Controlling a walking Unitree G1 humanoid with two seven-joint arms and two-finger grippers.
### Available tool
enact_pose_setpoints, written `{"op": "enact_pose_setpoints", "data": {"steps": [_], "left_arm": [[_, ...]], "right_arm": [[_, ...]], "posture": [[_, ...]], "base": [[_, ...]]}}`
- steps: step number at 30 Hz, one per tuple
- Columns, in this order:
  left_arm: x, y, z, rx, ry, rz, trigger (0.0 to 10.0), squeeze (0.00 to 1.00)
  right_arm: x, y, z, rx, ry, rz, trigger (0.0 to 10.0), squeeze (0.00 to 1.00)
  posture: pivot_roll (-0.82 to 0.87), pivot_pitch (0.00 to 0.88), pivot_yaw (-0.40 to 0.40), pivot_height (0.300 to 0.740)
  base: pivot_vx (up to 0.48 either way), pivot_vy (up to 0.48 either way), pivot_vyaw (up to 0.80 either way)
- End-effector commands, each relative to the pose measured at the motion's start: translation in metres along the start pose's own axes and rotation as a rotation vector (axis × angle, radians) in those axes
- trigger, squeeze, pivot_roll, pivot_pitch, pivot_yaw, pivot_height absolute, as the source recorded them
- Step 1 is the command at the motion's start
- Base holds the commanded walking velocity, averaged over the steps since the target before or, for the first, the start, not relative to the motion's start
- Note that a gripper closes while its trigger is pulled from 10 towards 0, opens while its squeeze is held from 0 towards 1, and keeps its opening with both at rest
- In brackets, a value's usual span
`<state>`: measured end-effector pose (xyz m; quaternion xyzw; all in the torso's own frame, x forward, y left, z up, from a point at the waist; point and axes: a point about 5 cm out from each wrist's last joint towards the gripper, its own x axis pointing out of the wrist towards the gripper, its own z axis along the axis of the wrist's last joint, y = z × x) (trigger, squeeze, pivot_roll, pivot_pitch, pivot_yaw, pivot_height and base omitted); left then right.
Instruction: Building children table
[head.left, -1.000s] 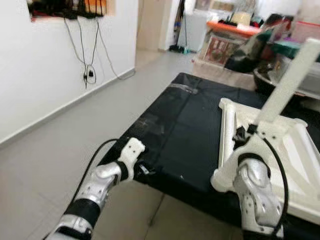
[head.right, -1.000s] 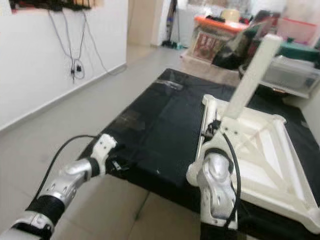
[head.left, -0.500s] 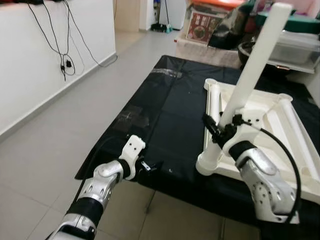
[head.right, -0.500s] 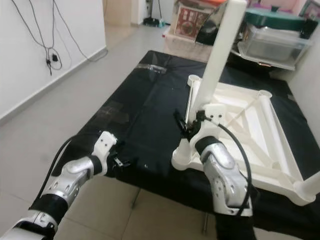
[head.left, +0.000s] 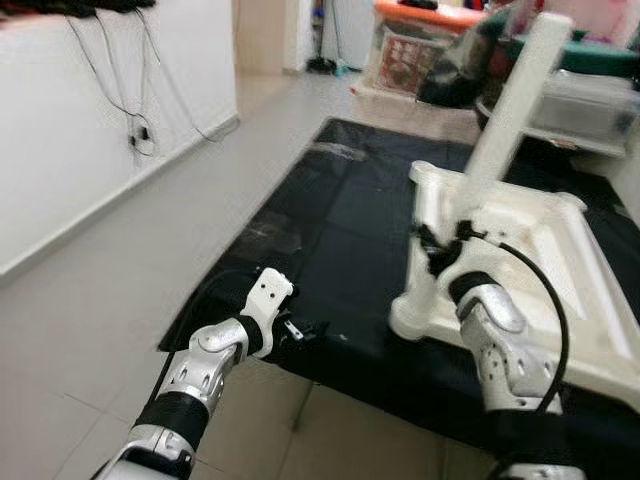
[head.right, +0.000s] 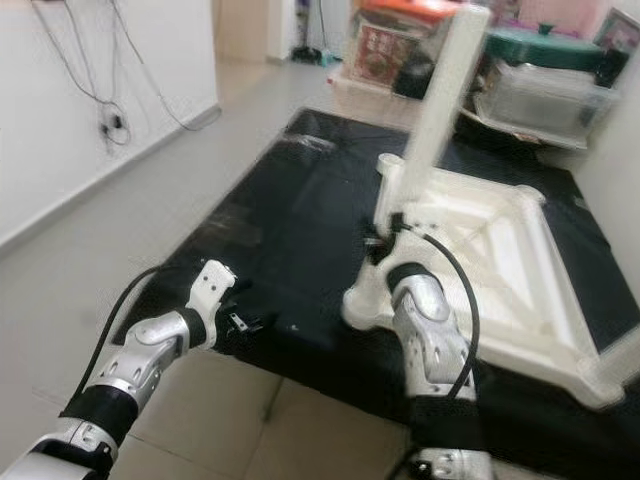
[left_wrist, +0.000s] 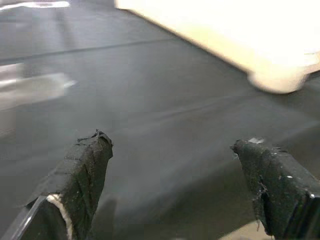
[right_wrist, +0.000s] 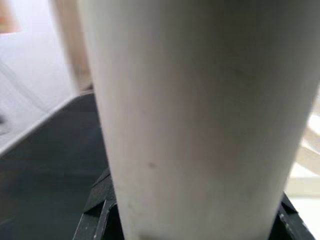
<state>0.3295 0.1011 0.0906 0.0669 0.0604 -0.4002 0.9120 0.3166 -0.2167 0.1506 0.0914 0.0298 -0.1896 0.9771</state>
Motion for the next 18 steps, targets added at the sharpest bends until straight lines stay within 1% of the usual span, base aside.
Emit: {"op": "enact_pose_setpoints", "data": {"steps": [1, 2, 3, 4, 5, 6, 7, 9, 10, 13, 14, 15, 16, 17, 18], "left_arm": [[0.001, -0.005, -0.002, 0.003, 0.005, -0.016, 10.0, 0.0], [0.001, -0.005, -0.002, 0.003, 0.005, -0.016, 10.0, 0.0], [0.002, -0.006, -0.002, 0.003, 0.004, -0.02, 10.0, 0.0], [0.002, -0.006, -0.002, 0.003, 0.004, -0.02, 10.0, 0.0], [0.003, -0.005, -0.001, 0.003, 0.004, -0.021, 10.0, 0.0], [0.003, -0.004, 0.0, 0.005, 0.005, -0.021, 10.0, 0.0], [0.003, -0.004, 0.0, 0.005, 0.005, -0.021, 10.0, 0.0], [0.004, -0.003, 0.001, 0.011, 0.007, -0.022, 10.0, 0.0], [0.004, -0.002, 0.001, 0.012, 0.007, -0.022, 10.0, 0.0], [0.004, -0.002, 0.001, 0.012, 0.008, -0.022, 10.0, 0.0], [0.005, -0.003, 0.001, 0.011, 0.006, -0.022, 10.0, 0.0], [0.005, -0.004, 0.002, 0.008, 0.003, -0.024, 10.0, 0.0], [0.005, -0.004, 0.002, 0.008, 0.003, -0.024, 10.0, 0.0], [0.006, -0.005, 0.002, 0.006, 0.0, -0.025, 10.0, 0.0], [0.006, -0.005, 0.002, 0.006, 0.0, -0.025, 10.0, 0.0]], "right_arm": [[-0.025, -0.042, -0.048, 0.038, 0.194, -0.32, 0.0, 0.0], [-0.025, -0.042, -0.048, 0.038, 0.194, -0.32, 0.0, 0.0], [-0.033, -0.037, -0.047, 0.047, 0.184, -0.305, 10.0, 0.0], [-0.033, -0.037, -0.047, 0.047, 0.184, -0.305, 10.0, 0.0], [-0.038, -0.032, -0.043, 0.048, 0.16, -0.275, 10.0, 0.0], [-0.04, -0.021, -0.032, 0.042, 0.115, -0.199, 10.0, 0.0], [-0.04, -0.021, -0.032, 0.042, 0.115, -0.199, 10.0, 0.0], [-0.043, -0.005, -0.011, 0.027, -0.007, -0.073, 10.0, 1.0], [-0.042, 0.001, -0.003, 0.028, -0.039, -0.009, 10.0, 1.0], [-0.039, 0.003, 0.0, 0.032, -0.055, 0.018, 10.0, 1.0], [-0.034, 0.011, 0.006, 0.08, -0.047, 0.153, 10.0, 0.0], [-0.031, 0.019, 0.013, 0.111, -0.06, 0.33, 10.0, 0.0], [-0.031, 0.019, 0.013, 0.111, -0.06, 0.33, 10.0, 0.0], [-0.03, 0.024, 0.018, 0.131, -0.07, 0.435, 10.0, 0.0], [-0.03, 0.024, 0.018, 0.131, -0.07, 0.435, 10.0, 0.0]], "posture": [[0.14, 0.0, -0.118, 0.74], [0.14, 0.0, -0.118, 0.74], [0.13, 0.0, -0.112, 0.74], [0.13, 0.0, -0.112, 0.74], [0.13, 0.0, -0.11, 0.74], [0.12, 0.0, -0.106, 0.74], [0.12, 0.0, -0.106, 0.74], [0.12, 0.0, -0.105, 0.74], [0.12, 0.0, -0.105, 0.74], [0.12, 0.0, -0.105, 0.74], [0.12, 0.0, -0.109, 0.74], [0.12, 0.0, -0.108, 0.74], [0.12, 0.0, -0.108, 0.74], [0.12, 0.0, -0.108, 0.74], [0.12, 0.0, -0.108, 0.74]], "base": [[0.0, 0.0, 0.0], [0.0, 0.0, 0.0], [0.0, 0.0, 0.0], [0.0, 0.0, 0.0], [0.0, 0.0, 0.0], [0.0, 0.0, 0.0], [0.0, 0.0, 0.0], [0.0, 0.0, 0.0], [0.0, 0.0, 0.0], [0.0, 0.0, 0.0], [0.0, 0.0, 0.0], [0.0, 0.0, 0.0], [0.0, 0.0, 0.0], [0.0, 0.0, 0.0], [0.0, 0.0, 0.0]]}}
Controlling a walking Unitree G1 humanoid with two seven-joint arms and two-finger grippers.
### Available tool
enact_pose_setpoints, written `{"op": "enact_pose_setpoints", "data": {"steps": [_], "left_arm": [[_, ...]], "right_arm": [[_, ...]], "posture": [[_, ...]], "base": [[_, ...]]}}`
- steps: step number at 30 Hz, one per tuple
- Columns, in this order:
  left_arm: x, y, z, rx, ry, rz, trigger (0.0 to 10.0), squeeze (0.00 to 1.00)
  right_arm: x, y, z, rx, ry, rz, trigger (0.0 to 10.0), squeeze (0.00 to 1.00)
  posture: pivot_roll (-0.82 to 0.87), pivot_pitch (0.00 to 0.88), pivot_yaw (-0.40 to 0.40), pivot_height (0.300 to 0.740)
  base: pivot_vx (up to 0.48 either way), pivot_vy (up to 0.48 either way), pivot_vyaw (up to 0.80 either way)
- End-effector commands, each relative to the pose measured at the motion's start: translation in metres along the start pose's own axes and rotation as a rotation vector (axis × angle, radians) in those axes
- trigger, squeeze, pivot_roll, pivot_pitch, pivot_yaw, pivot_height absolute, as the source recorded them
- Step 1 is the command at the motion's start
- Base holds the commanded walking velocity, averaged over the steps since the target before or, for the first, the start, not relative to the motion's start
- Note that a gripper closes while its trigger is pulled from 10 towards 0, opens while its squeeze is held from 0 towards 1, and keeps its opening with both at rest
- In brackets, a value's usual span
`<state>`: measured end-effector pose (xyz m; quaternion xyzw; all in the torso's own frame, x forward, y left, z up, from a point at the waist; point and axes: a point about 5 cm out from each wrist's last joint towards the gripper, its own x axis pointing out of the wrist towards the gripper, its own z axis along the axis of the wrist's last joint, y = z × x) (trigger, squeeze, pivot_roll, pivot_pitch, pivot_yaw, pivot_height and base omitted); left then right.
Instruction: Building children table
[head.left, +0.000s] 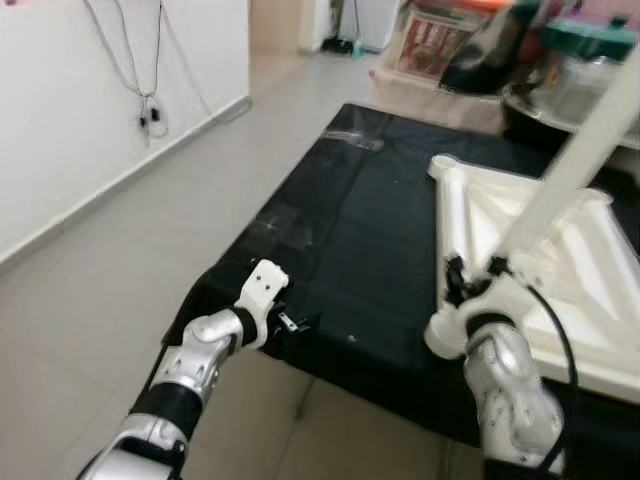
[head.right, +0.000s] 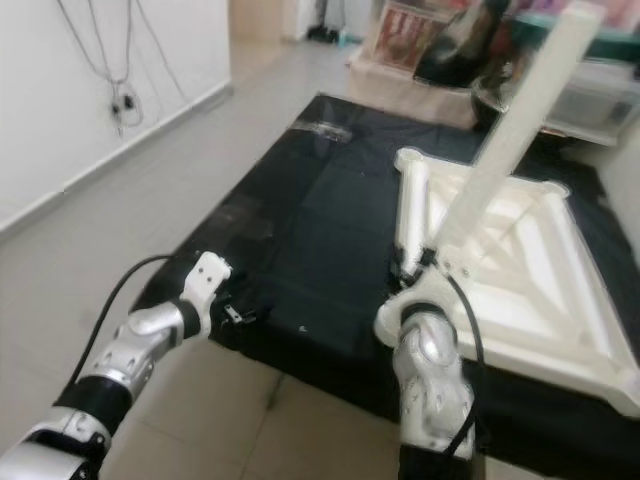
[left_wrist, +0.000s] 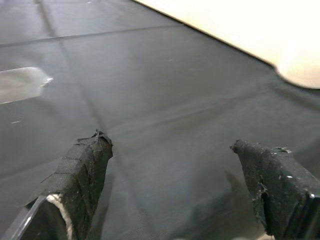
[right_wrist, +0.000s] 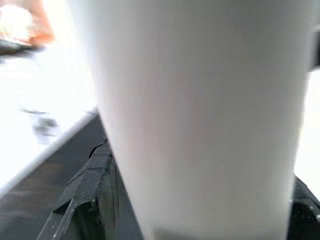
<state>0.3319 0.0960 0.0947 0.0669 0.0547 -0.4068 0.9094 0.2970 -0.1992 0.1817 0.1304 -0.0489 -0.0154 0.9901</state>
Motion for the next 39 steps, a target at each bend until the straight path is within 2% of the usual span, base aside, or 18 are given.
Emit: {"op": "enact_pose_setpoints", "data": {"steps": [1, 4, 6, 12, 14, 15, 16, 17, 20, 24, 25, 26, 28, 31, 32, 34, 35, 39], "left_arm": [[0.001, -0.005, -0.005, -0.001, 0.013, -0.014, 10.0, 0.0], [0.001, -0.006, -0.006, -0.002, 0.017, -0.015, 10.0, 0.0], [0.002, -0.001, -0.002, 0.004, 0.009, -0.002, 10.0, 0.0], [-0.001, 0.003, -0.003, 0.007, 0.012, 0.012, 10.0, 0.0], [-0.001, 0.0, -0.005, 0.005, 0.016, 0.005, 10.0, 0.0], [-0.001, 0.0, -0.005, 0.005, 0.016, 0.005, 10.0, 0.0], [-0.002, -0.002, -0.006, 0.003, 0.016, 0.002, 10.0, 0.0], [-0.002, -0.002, -0.006, 0.003, 0.016, 0.002, 10.0, 0.0], [-0.001, -0.003, -0.006, 0.002, 0.018, -0.004, 10.0, 0.0], [0.0, -0.002, -0.005, 0.005, 0.018, -0.005, 10.0, 0.0], [0.001, 0.0, -0.004, 0.007, 0.018, -0.005, 10.0, 0.0], [0.001, 0.0, -0.004, 0.01, 0.02, -0.005, 10.0, 0.0], [0.001, 0.0, -0.004, 0.011, 0.021, -0.007, 10.0, 0.0], [0.003, -0.004, -0.005, 0.01, 0.02, -0.017, 10.0, 0.0], [0.003, -0.005, -0.005, 0.009, 0.018, -0.019, 10.0, 0.0], [0.004, -0.006, -0.005, 0.007, 0.015, -0.021, 10.0, 0.0], [0.003, -0.005, -0.005, 0.007, 0.016, -0.019, 10.0, 0.0], [0.003, -0.003, -0.005, 0.008, 0.018, -0.016, 10.0, 0.0]], "right_arm": [[-0.002, 0.012, -0.015, 0.01, 0.06, 0.244, 10.0, 0.0], [-0.012, 0.008, -0.037, -0.078, 0.17, 0.411, 9.7, 0.0], [-0.018, 0.007, -0.058, -0.104, 0.266, 0.484, 0.0, 0.0], [-0.013, 0.002, -0.073, -0.098, 0.283, 0.332, 0.0, 0.0], [-0.003, -0.022, -0.074, -0.126, 0.286, -0.007, 0.0, 0.0], [-0.003, -0.022, -0.074, -0.126, 0.286, -0.007, 0.0, 0.0], [-0.004, -0.04, -0.072, -0.098, 0.276, -0.236, 0.0, 0.0], [-0.004, -0.04, -0.072, -0.098, 0.276, -0.236, 0.0, 0.0], [-0.031, -0.072, -0.067, -0.024, 0.215, -0.686, 0.0, 0.0], [-0.04, -0.072, -0.065, -0.033, 0.199, -0.744, 0.0, 0.0], [-0.043, -0.064, -0.064, -0.042, 0.208, -0.728, 4.1, 0.0], [-0.044, -0.055, -0.064, -0.035, 0.221, -0.686, 10.0, 0.0], [-0.044, -0.037, -0.059, -0.03, 0.205, -0.602, 10.0, 0.0], [-0.04, -0.012, -0.037, -0.054, 0.033, -0.452, 10.0, 0.0], [-0.035, -0.005, -0.035, -0.03, 0.031, -0.367, 10.0, 1.0], [-0.029, 0.001, -0.034, 0.002, 0.05, -0.284, 10.0, 1.0], [-0.022, 0.007, -0.031, 0.016, 0.057, -0.171, 10.0, 0.0], [-0.016, 0.012, -0.027, 0.027, 0.064, -0.038, 10.0, 0.0]], "posture": [[0.12, 0.0, -0.107, 0.74], [0.13, 0.0, -0.114, 0.74], [0.14, 0.0, -0.119, 0.74], [0.14, 0.0, -0.123, 0.74], [0.14, 0.0, -0.119, 0.74], [0.14, 0.0, -0.119, 0.74], [0.14, 0.0, -0.118, 0.74], [0.14, 0.0, -0.118, 0.74], [0.13, 0.0, -0.111, 0.74], [0.12, 0.0, -0.105, 0.74], [0.12, 0.0, -0.099, 0.74], [0.11, 0.0, -0.098, 0.74], [0.11, 0.0, -0.095, 0.74], [0.11, 0.0, -0.096, 0.74], [0.11, 0.0, -0.096, 0.74], [0.11, 0.0, -0.096, 0.74], [0.12, 0.0, -0.098, 0.74], [0.12, 0.0, -0.098, 0.74]], "base": [[0.0, 0.0, 0.0], [0.0, 0.0, 0.0], [0.0, 0.0, 0.0], [0.0, 0.0, 0.0], [0.0, 0.0, 0.0], [0.0, 0.0, 0.0], [0.0, 0.0, 0.0], [0.0, 0.0, 0.0], [0.0, 0.0, 0.0], [0.0, 0.0, 0.0], [0.0, 0.0, 0.0], [0.0, 0.0, 0.0], [0.0, 0.0, 0.0], [0.0, 0.0, 0.0], [0.0, 0.0, 0.0], [0.0, 0.0, 0.0], [0.0, 0.0, 0.0], [0.0, 0.0, 0.0]]}}
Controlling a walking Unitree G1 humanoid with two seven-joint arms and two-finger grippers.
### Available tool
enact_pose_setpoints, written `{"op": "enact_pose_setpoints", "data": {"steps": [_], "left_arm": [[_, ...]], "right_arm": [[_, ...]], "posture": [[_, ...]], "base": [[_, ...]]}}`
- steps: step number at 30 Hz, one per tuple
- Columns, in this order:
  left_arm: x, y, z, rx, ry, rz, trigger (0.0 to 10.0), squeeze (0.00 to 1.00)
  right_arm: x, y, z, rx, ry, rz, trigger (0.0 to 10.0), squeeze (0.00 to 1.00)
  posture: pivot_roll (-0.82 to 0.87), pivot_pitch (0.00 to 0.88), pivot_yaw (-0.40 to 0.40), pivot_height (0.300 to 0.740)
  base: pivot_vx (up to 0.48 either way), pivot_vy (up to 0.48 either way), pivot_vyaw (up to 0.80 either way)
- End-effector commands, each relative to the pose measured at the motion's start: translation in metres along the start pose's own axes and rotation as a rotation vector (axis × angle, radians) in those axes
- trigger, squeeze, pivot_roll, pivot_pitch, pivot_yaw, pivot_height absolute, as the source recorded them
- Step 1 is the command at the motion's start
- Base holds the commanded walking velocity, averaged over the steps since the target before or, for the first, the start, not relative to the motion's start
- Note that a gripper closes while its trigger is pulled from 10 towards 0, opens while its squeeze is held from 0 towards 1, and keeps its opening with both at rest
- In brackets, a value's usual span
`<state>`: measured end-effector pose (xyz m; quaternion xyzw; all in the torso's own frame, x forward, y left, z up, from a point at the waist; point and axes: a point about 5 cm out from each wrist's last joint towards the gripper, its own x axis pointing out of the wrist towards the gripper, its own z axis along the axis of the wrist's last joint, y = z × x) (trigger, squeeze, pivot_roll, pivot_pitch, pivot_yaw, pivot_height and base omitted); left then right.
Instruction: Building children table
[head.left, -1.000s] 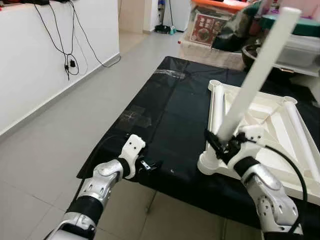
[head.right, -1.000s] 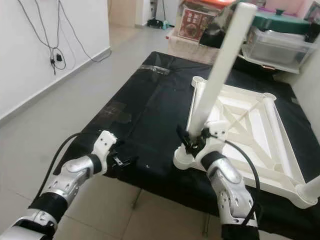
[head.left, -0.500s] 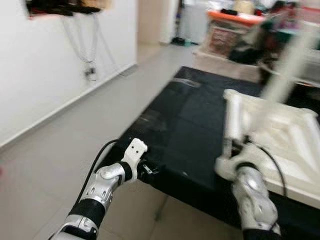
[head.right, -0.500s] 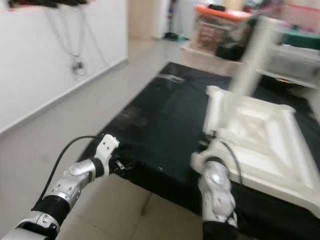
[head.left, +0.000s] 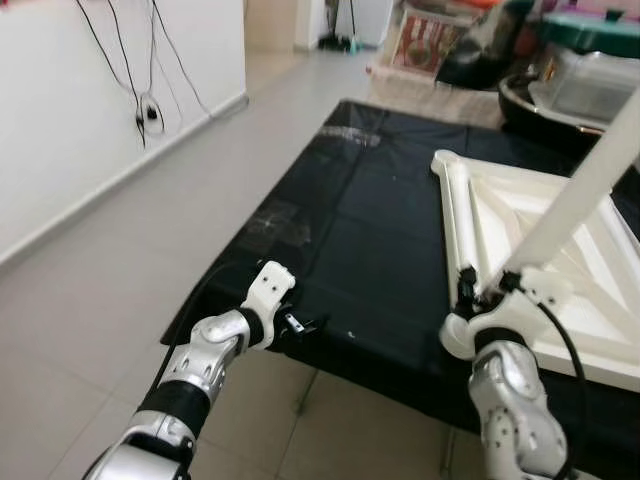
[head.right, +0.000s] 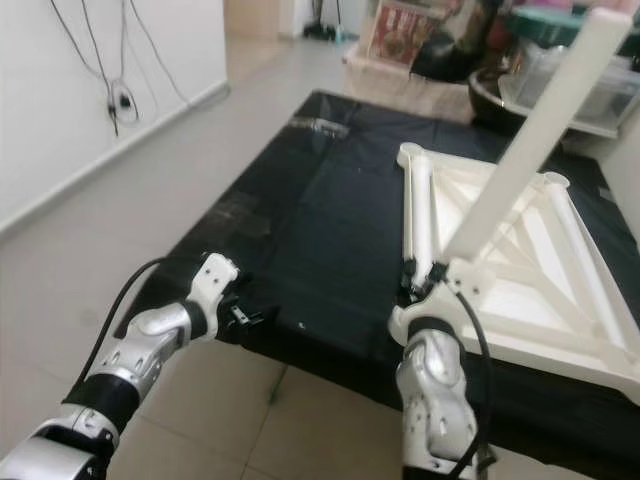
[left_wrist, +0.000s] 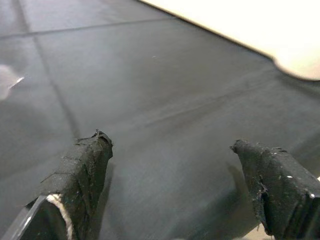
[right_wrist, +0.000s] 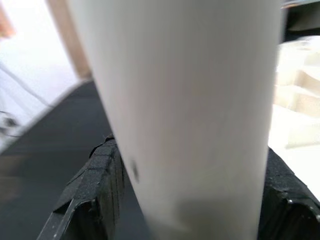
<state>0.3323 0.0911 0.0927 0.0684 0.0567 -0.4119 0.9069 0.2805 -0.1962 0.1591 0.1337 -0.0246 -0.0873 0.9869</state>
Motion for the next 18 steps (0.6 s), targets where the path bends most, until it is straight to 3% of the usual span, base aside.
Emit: {"op": "enact_pose_setpoints", "data": {"steps": [1, 2, 3, 4, 6, 8, 9, 10, 11, 14, 18], "left_arm": [[-0.002, 0.002, -0.003, 0.008, 0.014, 0.0, 10.0, 0.0], [-0.002, 0.002, -0.003, 0.008, 0.014, 0.0, 10.0, 0.0], [-0.003, 0.003, -0.003, 0.01, 0.015, 0.006, 10.0, 0.0], [-0.003, 0.003, -0.003, 0.01, 0.015, 0.006, 10.0, 0.0], [-0.002, 0.004, -0.003, 0.011, 0.015, 0.013, 10.0, 0.0], [-0.002, 0.003, -0.003, 0.011, 0.014, 0.013, 10.0, 0.0], [-0.001, 0.002, -0.003, 0.004, 0.007, 0.018, 10.0, 0.0], [-0.001, 0.002, -0.003, 0.004, 0.007, 0.018, 10.0, 0.0], [-0.002, 0.001, -0.004, 0.0, 0.005, 0.024, 10.0, 0.0], [-0.004, 0.001, -0.006, -0.004, 0.009, 0.031, 10.0, 0.0], [-0.007, 0.003, -0.008, 0.0, 0.018, 0.031, 10.0, 0.0]], "right_arm": [[0.001, 0.022, -0.001, -0.025, 0.027, 0.265, 10.0, 0.0], [0.001, 0.022, -0.001, -0.025, 0.027, 0.265, 10.0, 0.0], [-0.001, 0.025, -0.004, -0.086, 0.049, 0.419, 10.0, 0.0], [-0.001, 0.025, -0.004, -0.086, 0.049, 0.419, 10.0, 0.0], [-0.003, 0.025, -0.013, -0.165, 0.115, 0.598, 10.0, 0.0], [-0.005, 0.023, -0.023, -0.182, 0.165, 0.629, 10.0, 0.0], [-0.01, 0.026, -0.034, -0.179, 0.209, 0.67, 3.7, 0.0], [-0.01, 0.026, -0.034, -0.179, 0.209, 0.67, 3.7, 0.0], [-0.018, 0.031, -0.044, -0.172, 0.242, 0.717, 0.2, 0.0], [-0.027, 0.038, -0.053, -0.144, 0.264, 0.744, 0.0, 0.0], [-0.02, 0.036, -0.055, -0.122, 0.238, 0.622, 0.0, 0.0]], "posture": [[0.12, 0.0, -0.108, 0.74], [0.12, 0.0, -0.108, 0.74], [0.12, 0.0, -0.109, 0.74], [0.12, 0.0, -0.109, 0.74], [0.13, 0.0, -0.122, 0.74], [0.14, 0.0, -0.13, 0.74], [0.15, 0.0, -0.137, 0.74], [0.15, 0.0, -0.137, 0.74], [0.15, 0.0, -0.138, 0.74], [0.15, 0.0, -0.137, 0.74], [0.15, 0.0, -0.125, 0.74]], "base": [[0.0, 0.0, 0.0], [0.0, 0.0, 0.0], [0.0, 0.0, 0.0], [0.0, 0.0, 0.0], [0.0, 0.0, 0.0], [0.0, 0.0, 0.0], [0.0, 0.0, 0.0], [0.0, 0.0, 0.0], [0.0, 0.0, 0.0], [0.0, 0.0, 0.0], [0.0, 0.0, 0.0]]}}
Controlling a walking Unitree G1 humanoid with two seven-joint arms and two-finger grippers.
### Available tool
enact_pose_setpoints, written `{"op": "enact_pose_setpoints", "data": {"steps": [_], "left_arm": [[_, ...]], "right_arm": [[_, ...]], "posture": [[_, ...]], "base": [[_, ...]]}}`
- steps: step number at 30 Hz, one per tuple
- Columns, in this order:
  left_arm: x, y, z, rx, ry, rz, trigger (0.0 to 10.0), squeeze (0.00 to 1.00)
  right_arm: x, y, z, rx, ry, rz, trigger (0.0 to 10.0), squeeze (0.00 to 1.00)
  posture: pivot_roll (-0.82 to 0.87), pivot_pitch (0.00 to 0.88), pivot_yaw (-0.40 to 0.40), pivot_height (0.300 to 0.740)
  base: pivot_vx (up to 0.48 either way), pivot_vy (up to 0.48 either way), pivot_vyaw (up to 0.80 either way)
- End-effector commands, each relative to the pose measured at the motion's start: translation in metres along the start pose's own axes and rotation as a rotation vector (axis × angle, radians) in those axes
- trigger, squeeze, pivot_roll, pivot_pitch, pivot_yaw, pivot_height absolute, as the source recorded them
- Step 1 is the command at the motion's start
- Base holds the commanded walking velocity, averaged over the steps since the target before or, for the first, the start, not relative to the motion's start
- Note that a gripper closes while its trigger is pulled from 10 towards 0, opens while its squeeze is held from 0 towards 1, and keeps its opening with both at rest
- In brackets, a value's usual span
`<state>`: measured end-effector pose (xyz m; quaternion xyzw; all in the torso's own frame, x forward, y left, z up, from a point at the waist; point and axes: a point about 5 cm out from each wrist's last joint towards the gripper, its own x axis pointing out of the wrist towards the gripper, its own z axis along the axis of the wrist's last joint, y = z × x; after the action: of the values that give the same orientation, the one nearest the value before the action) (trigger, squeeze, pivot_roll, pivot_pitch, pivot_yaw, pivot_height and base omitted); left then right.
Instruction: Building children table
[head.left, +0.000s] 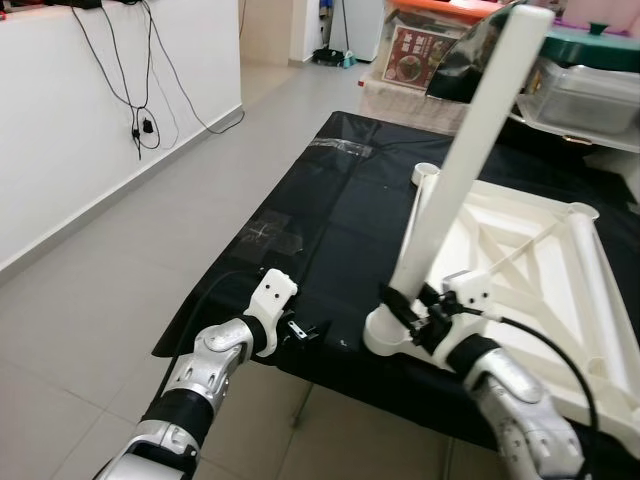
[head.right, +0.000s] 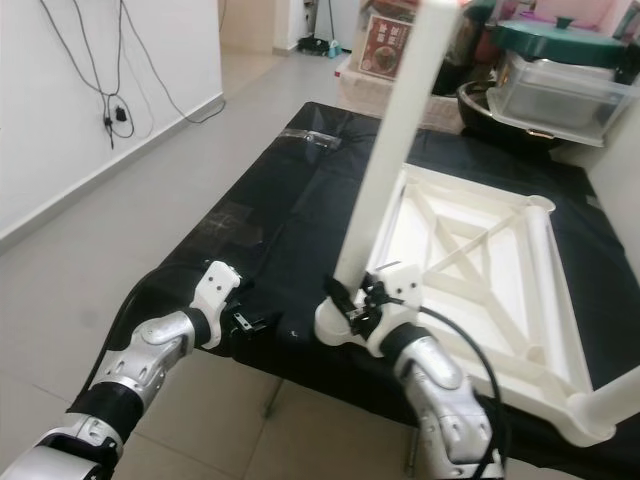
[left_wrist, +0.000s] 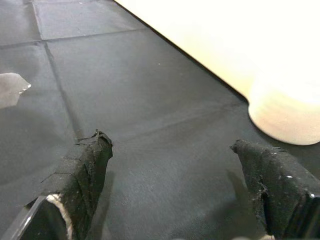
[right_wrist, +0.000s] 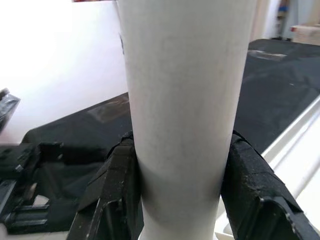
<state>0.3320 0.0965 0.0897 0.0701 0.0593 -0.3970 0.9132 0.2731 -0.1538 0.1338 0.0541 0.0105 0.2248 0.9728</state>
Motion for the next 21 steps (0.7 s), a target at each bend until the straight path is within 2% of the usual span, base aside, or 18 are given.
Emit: {"op": "enact_pose_setpoints", "data": {"steps": [1, 2, 3, 5, 6, 8, 9, 10, 11, 12, 13, 14, 15, 16, 17, 18, 19, 21], "left_arm": [[-0.003, 0.002, -0.004, 0.005, 0.014, -0.001, 10.0, 0.0], [-0.003, 0.002, -0.004, 0.005, 0.014, -0.001, 10.0, 0.0], [-0.002, 0.003, -0.002, 0.007, 0.016, -0.002, 10.0, 0.0], [-0.002, 0.003, -0.002, 0.007, 0.016, -0.002, 10.0, 0.0], [0.0, 0.003, -0.001, 0.011, 0.014, -0.008, 10.0, 0.0], [0.0, 0.003, -0.001, 0.011, 0.014, -0.008, 10.0, 0.0], [0.002, 0.001, 0.001, 0.011, 0.009, -0.013, 10.0, 0.0], [0.003, 0.0, 0.001, 0.011, 0.008, -0.018, 10.0, 0.0], [0.003, 0.0, 0.001, 0.011, 0.008, -0.018, 10.0, 0.0], [0.003, -0.001, 0.0, 0.01, 0.009, -0.02, 10.0, 0.0], [0.002, -0.002, -0.001, 0.009, 0.01, -0.021, 10.0, 0.0], [0.002, -0.002, -0.001, 0.009, 0.01, -0.021, 10.0, 0.0], [0.001, -0.002, -0.002, 0.009, 0.013, -0.02, 10.0, 0.0], [0.001, -0.002, -0.002, 0.009, 0.013, -0.02, 10.0, 0.0], [0.0, -0.001, -0.003, 0.008, 0.016, -0.019, 10.0, 0.0], [0.0, -0.001, -0.003, 0.008, 0.016, -0.019, 10.0, 0.0], [0.0, -0.002, -0.004, 0.008, 0.019, -0.019, 10.0, 0.0], [0.0, -0.002, -0.004, 0.008, 0.019, -0.019, 10.0, 0.0]], "right_arm": [[0.004, 0.0, -0.019, 0.067, 0.067, -0.071, 0.0, 0.0], [0.004, 0.0, -0.019, 0.067, 0.067, -0.071, 0.0, 0.0], [0.004, -0.012, -0.017, 0.059, 0.053, -0.211, 0.0, 0.0], [0.004, -0.012, -0.017, 0.059, 0.053, -0.211, 0.0, 0.0], [-0.001, -0.036, -0.017, 0.083, 0.066, -0.478, 0.0, 0.0], [-0.001, -0.036, -0.017, 0.083, 0.066, -0.478, 0.0, 0.0], [-0.02, -0.059, -0.019, 0.104, 0.083, -0.782, 0.0, 0.0], [-0.04, -0.071, -0.022, 0.112, 0.107, -1.001, 0.0, 0.0], [-0.04, -0.071, -0.022, 0.112, 0.107, -1.001, 0.0, 0.0], [-0.055, -0.073, -0.023, 0.112, 0.122, -1.124, 0.0, 0.0], [-0.059, -0.066, -0.022, 0.112, 0.125, -1.128, 0.0, 0.0], [-0.059, -0.066, -0.022, 0.112, 0.125, -1.128, 0.0, 0.0], [-0.055, -0.056, -0.02, 0.118, 0.123, -1.067, 3.6, 0.0], [-0.055, -0.056, -0.02, 0.118, 0.123, -1.067, 3.6, 0.0], [-0.047, -0.047, -0.018, 0.109, 0.123, -0.981, 10.0, 0.0], [-0.047, -0.047, -0.018, 0.109, 0.123, -0.981, 10.0, 0.0], [-0.04, -0.038, -0.012, 0.074, 0.1, -0.904, 10.0, 0.0], [-0.04, -0.038, -0.012, 0.074, 0.1, -0.904, 10.0, 0.0]], "posture": [[0.14, 0.0, -0.117, 0.74], [0.14, 0.0, -0.117, 0.74], [0.13, 0.0, -0.111, 0.74], [0.13, 0.0, -0.111, 0.74], [0.12, 0.0, -0.108, 0.74], [0.12, 0.0, -0.108, 0.74], [0.12, 0.0, -0.109, 0.74], [0.12, 0.0, -0.109, 0.74], [0.12, 0.0, -0.109, 0.74], [0.12, 0.0, -0.107, 0.74], [0.12, 0.0, -0.107, 0.74], [0.12, 0.0, -0.107, 0.74], [0.12, 0.0, -0.107, 0.74], [0.12, 0.0, -0.107, 0.74], [0.11, 0.0, -0.106, 0.74], [0.11, 0.0, -0.106, 0.74], [0.11, 0.0, -0.102, 0.74], [0.11, 0.0, -0.102, 0.74]], "base": [[0.0, 0.0, 0.0], [0.0, 0.0, 0.0], [0.0, 0.0, 0.0], [0.0, 0.0, 0.0], [0.0, 0.0, 0.0], [0.0, 0.0, 0.0], [0.0, 0.0, 0.0], [0.0, 0.0, 0.0], [0.0, 0.0, 0.0], [0.0, 0.0, 0.0], [0.0, 0.0, 0.0], [0.0, 0.0, 0.0], [0.0, 0.0, 0.0], [0.0, 0.0, 0.0], [0.0, 0.0, 0.0], [0.0, 0.0, 0.0], [0.0, 0.0, 0.0], [0.0, 0.0, 0.0]]}}
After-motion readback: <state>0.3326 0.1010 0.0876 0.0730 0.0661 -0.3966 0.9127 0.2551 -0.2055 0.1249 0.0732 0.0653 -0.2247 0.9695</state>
